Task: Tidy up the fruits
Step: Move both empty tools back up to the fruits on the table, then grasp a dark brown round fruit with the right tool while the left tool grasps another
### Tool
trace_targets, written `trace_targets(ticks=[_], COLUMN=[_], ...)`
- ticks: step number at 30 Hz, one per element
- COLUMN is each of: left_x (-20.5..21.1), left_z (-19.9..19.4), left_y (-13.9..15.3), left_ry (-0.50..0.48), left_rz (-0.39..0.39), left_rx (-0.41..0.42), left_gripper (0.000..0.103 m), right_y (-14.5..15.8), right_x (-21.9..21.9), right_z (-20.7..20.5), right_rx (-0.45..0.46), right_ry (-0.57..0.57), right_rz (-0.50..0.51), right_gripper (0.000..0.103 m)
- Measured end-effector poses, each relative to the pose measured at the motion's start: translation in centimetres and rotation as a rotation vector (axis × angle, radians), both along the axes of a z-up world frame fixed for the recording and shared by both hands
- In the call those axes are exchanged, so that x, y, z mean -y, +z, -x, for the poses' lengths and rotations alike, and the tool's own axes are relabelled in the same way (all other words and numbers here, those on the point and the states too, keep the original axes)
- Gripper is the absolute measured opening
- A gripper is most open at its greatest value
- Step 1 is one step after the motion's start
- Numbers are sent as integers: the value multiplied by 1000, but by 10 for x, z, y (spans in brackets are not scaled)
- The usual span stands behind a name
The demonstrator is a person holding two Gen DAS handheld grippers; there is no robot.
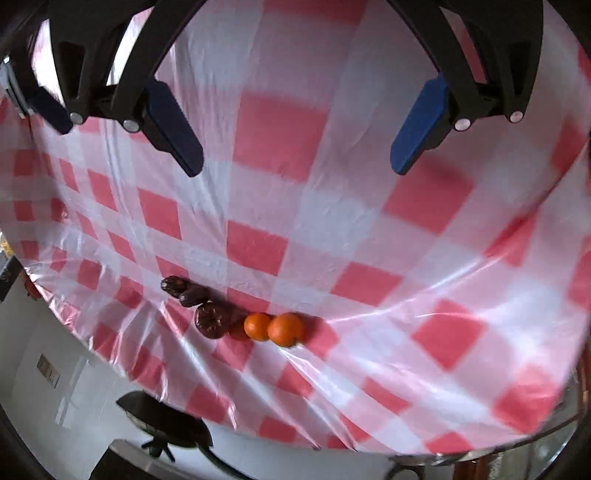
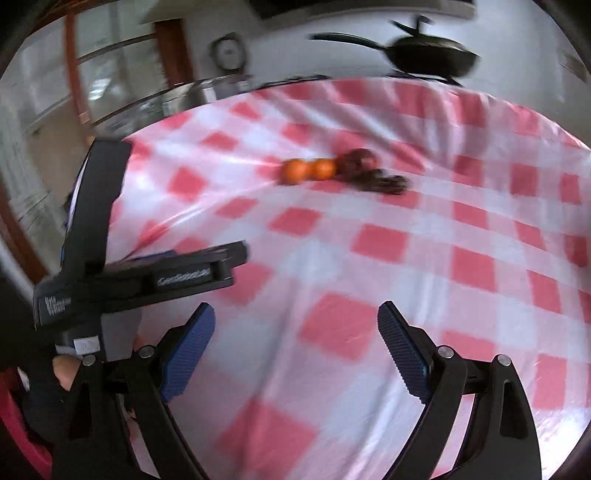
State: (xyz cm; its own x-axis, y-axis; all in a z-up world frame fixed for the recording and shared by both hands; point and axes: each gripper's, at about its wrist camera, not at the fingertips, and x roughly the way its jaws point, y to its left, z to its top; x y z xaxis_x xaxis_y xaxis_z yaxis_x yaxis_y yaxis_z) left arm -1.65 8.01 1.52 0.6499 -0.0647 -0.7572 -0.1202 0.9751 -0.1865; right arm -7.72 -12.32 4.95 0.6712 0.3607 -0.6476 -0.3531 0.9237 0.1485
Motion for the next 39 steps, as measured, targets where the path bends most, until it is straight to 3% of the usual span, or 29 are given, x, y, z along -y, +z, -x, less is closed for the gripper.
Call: trace_targets(ticks=[2, 7, 12, 22, 28, 39], left_x=[5, 6, -2, 7, 3, 1], left_z=[-22, -53, -64, -61, -60, -59], left_y=[-9, -7, -13, -14, -13, -13], left_ry=[-12, -36, -32, -88, -89, -88], left_rz=[23, 80, 140, 124, 145, 156], left_rx=[-30, 1, -7, -6, 2, 5], left_gripper=[101, 101, 101, 102, 101, 101], right_y=[-4, -14, -23, -41, -47, -51], right_x=[15, 37, 51, 54, 43, 1], right_z=[-22, -74, -110, -177, -220, -281], right_rx=[-27, -72, -96, -145, -180, -162], right_ry=[-47, -130, -177, -202, -180, -78], right_rz=[-4, 1, 17, 73, 127, 193], right_gripper=[87, 87, 87, 87, 87, 87])
